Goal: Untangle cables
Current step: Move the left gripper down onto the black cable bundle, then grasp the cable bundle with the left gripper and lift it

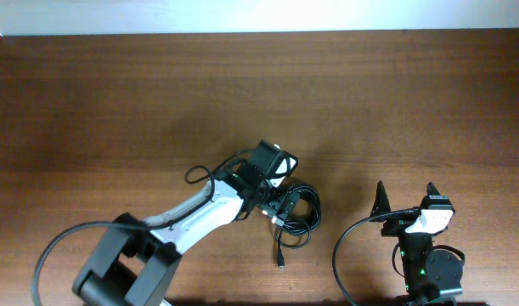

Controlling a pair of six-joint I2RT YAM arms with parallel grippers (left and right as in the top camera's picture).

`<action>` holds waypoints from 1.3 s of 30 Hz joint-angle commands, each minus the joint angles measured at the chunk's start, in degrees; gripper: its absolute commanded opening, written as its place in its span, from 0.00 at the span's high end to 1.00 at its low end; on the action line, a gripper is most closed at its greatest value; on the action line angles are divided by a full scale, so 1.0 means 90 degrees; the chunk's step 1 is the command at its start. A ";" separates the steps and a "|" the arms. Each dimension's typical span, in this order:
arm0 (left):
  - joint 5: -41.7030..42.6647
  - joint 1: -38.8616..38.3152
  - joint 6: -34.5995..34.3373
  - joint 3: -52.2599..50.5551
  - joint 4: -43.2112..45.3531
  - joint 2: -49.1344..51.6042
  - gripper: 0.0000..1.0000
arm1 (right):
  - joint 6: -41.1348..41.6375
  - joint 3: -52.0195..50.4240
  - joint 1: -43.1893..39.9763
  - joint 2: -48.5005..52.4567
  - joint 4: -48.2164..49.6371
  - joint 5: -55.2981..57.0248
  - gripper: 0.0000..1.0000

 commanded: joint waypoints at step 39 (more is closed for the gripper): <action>-0.0505 -0.0126 -0.0134 0.0073 0.0163 0.0947 0.55 | -0.0002 -0.0032 -0.0049 -0.0058 -0.0051 0.0058 0.01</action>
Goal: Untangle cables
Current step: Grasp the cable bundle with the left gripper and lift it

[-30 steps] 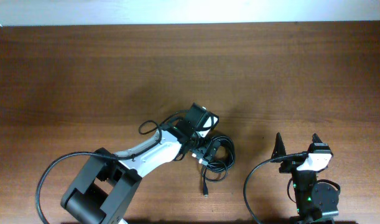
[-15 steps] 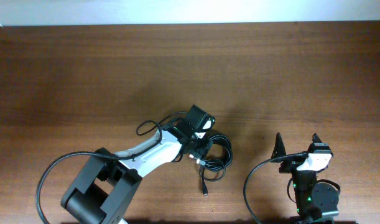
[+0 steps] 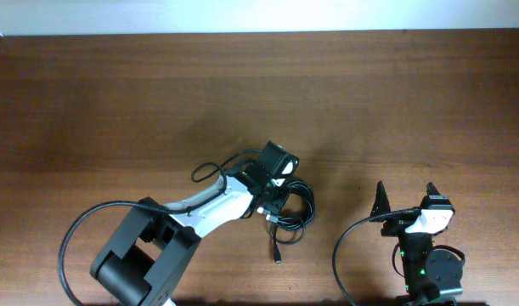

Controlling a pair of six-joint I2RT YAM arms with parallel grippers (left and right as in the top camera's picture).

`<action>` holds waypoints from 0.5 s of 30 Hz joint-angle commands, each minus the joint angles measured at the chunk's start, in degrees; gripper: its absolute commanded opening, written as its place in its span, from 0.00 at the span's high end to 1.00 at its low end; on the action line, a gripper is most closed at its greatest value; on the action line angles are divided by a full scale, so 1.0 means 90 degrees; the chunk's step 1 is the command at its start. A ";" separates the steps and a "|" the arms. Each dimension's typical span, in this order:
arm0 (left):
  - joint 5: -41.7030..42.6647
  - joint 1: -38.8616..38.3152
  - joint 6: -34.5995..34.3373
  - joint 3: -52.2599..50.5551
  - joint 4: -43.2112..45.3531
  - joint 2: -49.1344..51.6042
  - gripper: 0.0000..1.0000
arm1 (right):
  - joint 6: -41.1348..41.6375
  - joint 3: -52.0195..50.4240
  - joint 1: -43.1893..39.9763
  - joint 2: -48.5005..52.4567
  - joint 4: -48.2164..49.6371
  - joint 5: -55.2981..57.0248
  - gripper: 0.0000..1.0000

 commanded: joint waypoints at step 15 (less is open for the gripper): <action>-0.0002 -0.0019 0.0272 -0.0019 -0.0153 0.0136 1.00 | 0.0000 -0.0032 -0.0049 -0.0058 -0.0051 0.0058 0.01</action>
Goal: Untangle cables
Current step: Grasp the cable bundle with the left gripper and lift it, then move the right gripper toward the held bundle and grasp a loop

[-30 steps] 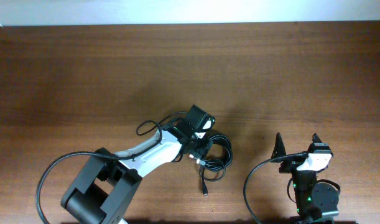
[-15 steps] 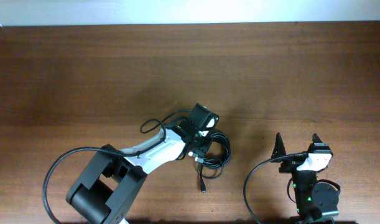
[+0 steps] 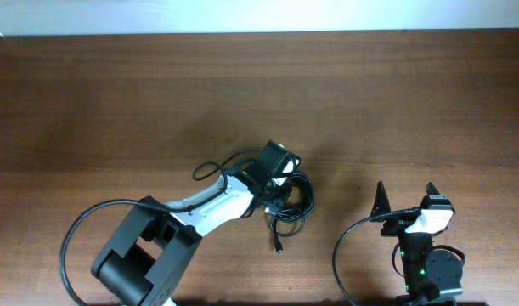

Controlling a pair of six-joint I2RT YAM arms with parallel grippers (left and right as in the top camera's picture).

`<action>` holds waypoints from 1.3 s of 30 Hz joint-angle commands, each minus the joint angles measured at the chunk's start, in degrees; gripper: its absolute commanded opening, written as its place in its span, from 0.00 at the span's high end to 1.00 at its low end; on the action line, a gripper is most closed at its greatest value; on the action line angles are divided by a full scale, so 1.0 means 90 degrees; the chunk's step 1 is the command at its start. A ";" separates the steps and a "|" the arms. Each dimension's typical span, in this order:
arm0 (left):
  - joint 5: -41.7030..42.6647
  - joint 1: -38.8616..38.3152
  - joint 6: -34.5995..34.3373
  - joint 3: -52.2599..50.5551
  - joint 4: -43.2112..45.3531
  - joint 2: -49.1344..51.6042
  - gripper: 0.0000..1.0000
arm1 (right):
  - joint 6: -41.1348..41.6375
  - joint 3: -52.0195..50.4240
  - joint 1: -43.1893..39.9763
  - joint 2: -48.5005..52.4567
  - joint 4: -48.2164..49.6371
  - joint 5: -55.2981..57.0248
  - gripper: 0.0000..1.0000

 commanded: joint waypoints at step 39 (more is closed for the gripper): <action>0.1343 -0.0019 -0.1117 0.0129 -0.0862 -0.4194 1.00 | 0.0918 0.4840 -0.0041 0.1399 -0.4809 -0.4199 0.02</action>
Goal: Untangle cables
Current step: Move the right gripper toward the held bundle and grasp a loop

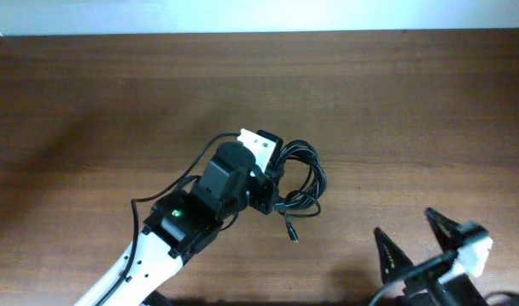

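Observation:
A black cable bundle [308,174] hangs in loose loops at the table's centre. One plug end [291,235] dangles below it. My left gripper [274,183] is raised off the table and shut on the bundle's left side; its white wrist camera [257,143] sits above the fingers. My right gripper [416,240] is at the lower right, raised toward the camera, with its two black fingers [386,252] spread wide and nothing between them. It is well apart from the cables.
The brown wooden table [115,93] fills the view, with a white wall edge [242,15] along the back. The left arm's own black cable [170,191] loops beside its forearm.
The left arm has risen and the cable bundle has come up with it, looking larger and hanging from the fingers. The right gripper has also come up and sits further right, still open.
At first my left gripper was low over the bundle lying on the table, with the right gripper parked open at the lower right. In the two following moments the left gripper stayed down at the bundle's left side. Now the bundle is held up and the right gripper is raised.

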Controlling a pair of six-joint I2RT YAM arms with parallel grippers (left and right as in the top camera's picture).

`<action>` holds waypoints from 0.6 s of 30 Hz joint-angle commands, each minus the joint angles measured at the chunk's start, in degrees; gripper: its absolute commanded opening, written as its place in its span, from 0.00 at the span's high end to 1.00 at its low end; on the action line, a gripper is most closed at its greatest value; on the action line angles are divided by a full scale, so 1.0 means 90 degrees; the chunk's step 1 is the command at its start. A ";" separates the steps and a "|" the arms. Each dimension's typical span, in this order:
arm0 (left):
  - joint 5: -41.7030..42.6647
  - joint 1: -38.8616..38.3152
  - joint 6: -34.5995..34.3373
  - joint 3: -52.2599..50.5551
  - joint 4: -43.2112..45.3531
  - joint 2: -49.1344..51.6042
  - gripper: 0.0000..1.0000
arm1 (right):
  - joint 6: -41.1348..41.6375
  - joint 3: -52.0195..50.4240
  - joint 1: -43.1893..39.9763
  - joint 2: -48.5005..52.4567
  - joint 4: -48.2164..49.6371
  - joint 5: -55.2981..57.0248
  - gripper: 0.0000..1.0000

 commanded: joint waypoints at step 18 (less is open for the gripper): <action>0.0493 -0.0012 -0.0209 0.0066 0.0743 0.0087 1.00 | 0.0301 0.0155 -0.0044 0.4483 0.0831 -0.5207 0.30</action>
